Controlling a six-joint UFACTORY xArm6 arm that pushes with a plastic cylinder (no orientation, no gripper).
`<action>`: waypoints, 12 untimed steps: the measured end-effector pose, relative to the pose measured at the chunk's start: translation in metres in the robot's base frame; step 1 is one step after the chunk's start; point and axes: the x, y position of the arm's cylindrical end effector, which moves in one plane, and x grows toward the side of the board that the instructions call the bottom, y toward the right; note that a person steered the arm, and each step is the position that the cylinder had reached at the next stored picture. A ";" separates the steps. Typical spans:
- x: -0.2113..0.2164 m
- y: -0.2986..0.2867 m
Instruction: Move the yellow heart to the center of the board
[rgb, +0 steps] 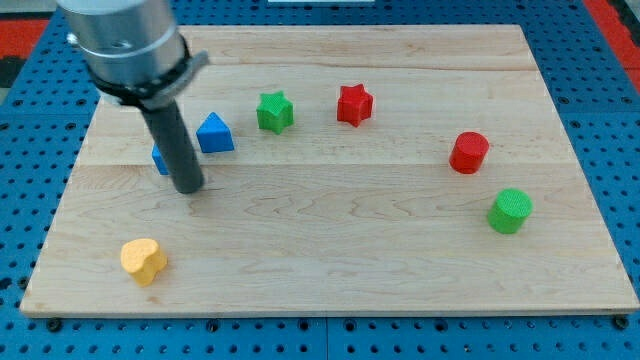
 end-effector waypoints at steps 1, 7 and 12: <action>0.062 0.010; 0.088 -0.008; 0.072 0.017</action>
